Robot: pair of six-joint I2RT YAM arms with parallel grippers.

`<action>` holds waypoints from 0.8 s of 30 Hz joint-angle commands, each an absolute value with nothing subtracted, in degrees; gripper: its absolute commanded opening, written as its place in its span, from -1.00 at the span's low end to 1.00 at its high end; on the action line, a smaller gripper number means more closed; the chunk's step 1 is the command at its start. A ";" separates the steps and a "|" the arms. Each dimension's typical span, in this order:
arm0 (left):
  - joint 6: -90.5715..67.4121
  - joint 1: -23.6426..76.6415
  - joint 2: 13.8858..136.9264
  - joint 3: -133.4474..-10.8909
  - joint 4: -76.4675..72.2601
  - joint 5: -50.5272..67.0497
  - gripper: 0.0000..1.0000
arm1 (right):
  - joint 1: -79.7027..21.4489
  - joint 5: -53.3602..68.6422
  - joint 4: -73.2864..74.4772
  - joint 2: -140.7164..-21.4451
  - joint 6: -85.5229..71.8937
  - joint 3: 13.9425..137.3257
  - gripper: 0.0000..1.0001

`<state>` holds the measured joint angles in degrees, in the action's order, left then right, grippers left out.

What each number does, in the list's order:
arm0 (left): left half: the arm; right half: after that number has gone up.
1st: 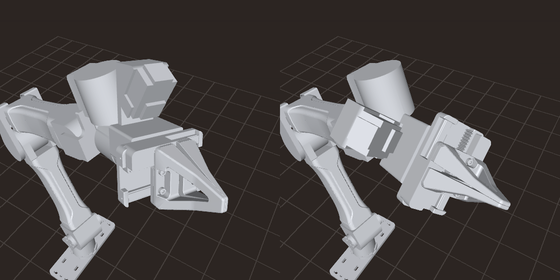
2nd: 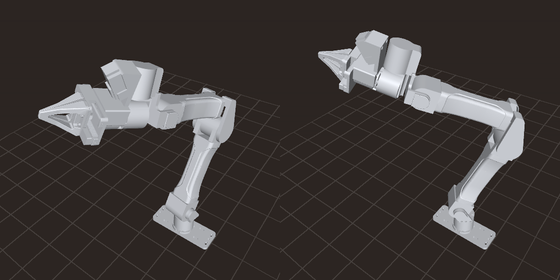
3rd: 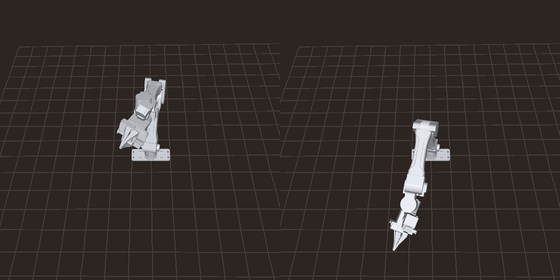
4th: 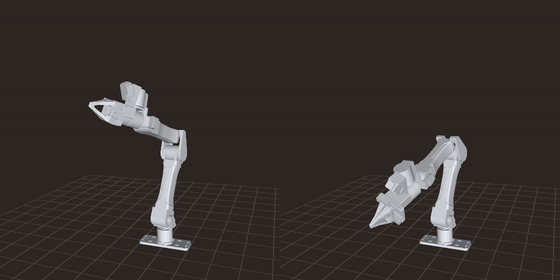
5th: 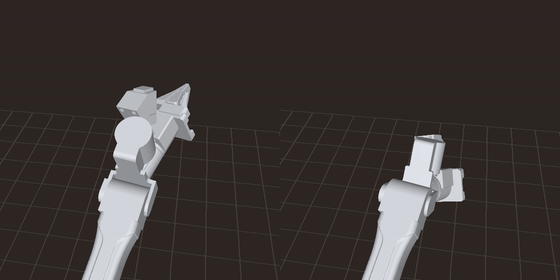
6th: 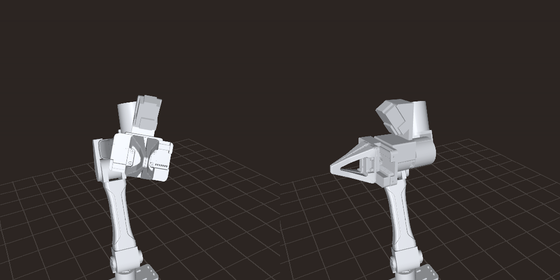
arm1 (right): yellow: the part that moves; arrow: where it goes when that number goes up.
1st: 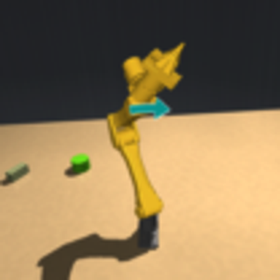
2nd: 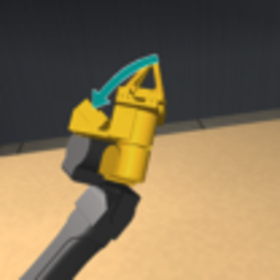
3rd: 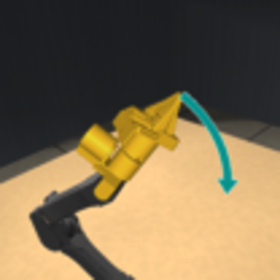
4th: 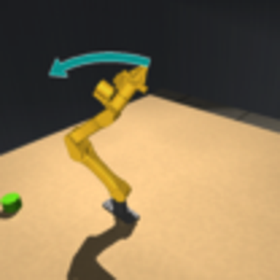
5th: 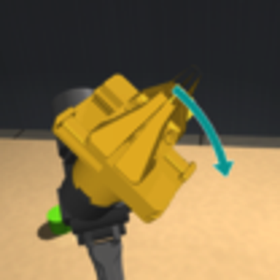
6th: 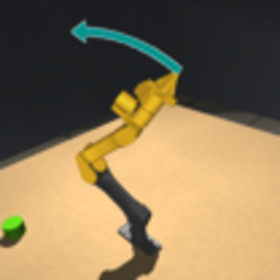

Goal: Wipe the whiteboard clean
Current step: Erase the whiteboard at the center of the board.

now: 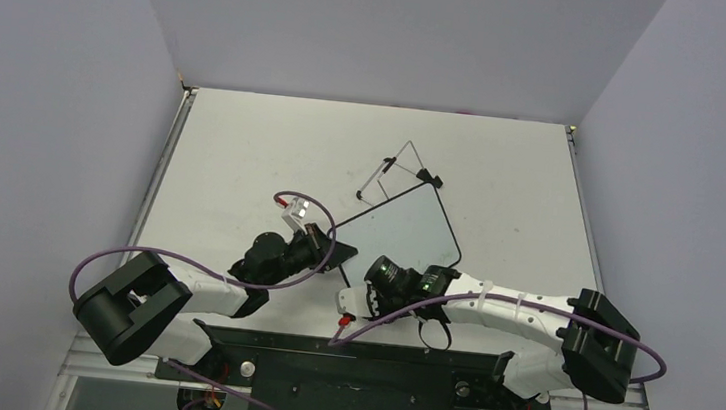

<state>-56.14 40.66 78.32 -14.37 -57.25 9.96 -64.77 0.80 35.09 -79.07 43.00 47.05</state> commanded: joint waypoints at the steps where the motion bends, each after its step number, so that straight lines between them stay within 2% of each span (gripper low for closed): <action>1: -57.04 40.29 76.16 -14.13 -63.62 11.62 -1.00 | -60.33 -9.40 28.93 -78.13 40.72 46.75 -1.00; 5: -57.37 40.26 76.40 -14.07 -63.92 11.67 -1.00 | -58.59 -14.97 25.26 -76.67 39.16 46.92 -1.00; 8: -58.19 40.27 76.95 -14.11 -64.69 11.53 -1.00 | -59.47 -14.04 25.50 -77.25 38.78 47.67 -1.00; 13: -58.86 40.32 77.28 -14.31 -65.04 11.05 -1.00 | -66.58 -2.96 31.96 -76.87 43.21 47.61 -1.00; 17: -58.82 40.34 77.13 -14.33 -64.51 10.86 -1.00 | -67.93 0.68 34.44 -77.17 44.37 47.77 -1.00; 20: -58.51 40.28 76.81 -14.52 -64.12 10.92 -1.00 | -67.03 -1.64 33.66 -77.06 44.49 46.85 -1.00; 24: -58.20 40.26 76.76 -14.63 -63.93 11.68 -1.00 | -60.41 -7.26 31.27 -77.98 41.45 46.98 -1.00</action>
